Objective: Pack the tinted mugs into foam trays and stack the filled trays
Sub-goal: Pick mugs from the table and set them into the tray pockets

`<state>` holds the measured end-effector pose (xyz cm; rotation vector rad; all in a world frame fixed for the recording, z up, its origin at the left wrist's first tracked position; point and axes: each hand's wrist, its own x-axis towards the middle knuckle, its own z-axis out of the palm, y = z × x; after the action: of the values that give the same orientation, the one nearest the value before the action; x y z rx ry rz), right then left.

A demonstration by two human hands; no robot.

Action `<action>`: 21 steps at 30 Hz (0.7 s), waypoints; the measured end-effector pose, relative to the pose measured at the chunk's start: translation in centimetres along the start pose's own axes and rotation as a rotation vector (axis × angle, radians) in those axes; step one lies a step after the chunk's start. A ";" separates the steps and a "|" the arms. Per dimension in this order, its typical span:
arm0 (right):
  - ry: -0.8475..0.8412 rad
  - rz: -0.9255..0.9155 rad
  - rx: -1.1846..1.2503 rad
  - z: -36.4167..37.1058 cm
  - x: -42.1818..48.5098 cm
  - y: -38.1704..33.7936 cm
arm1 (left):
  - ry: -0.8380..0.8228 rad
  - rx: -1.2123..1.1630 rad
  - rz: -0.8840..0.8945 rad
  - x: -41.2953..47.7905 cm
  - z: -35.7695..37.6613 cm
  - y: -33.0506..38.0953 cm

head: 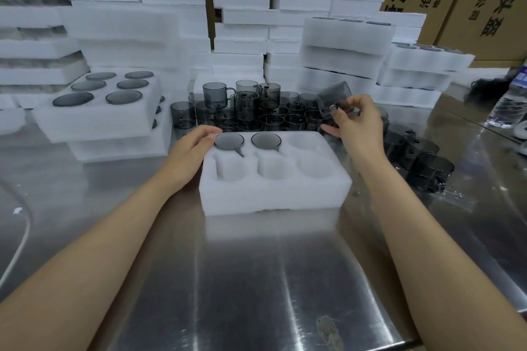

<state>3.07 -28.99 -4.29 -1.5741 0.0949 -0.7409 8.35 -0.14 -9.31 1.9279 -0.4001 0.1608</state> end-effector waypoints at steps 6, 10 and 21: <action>-0.080 0.160 0.322 0.4 0.4 -0.3 | 0.003 0.006 0.001 0.1 0.0 -0.3; -0.036 0.411 0.726 0.1 0.7 -0.4 | 0.000 0.008 0.017 0.1 -0.1 -0.3; -0.240 0.069 -0.087 0.3 0.1 -0.2 | -0.002 0.012 0.020 0.2 -0.1 -0.4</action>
<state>3.21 -28.72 -4.09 -1.7230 0.0049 -0.4958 8.69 0.03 -9.58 1.9360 -0.4208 0.1754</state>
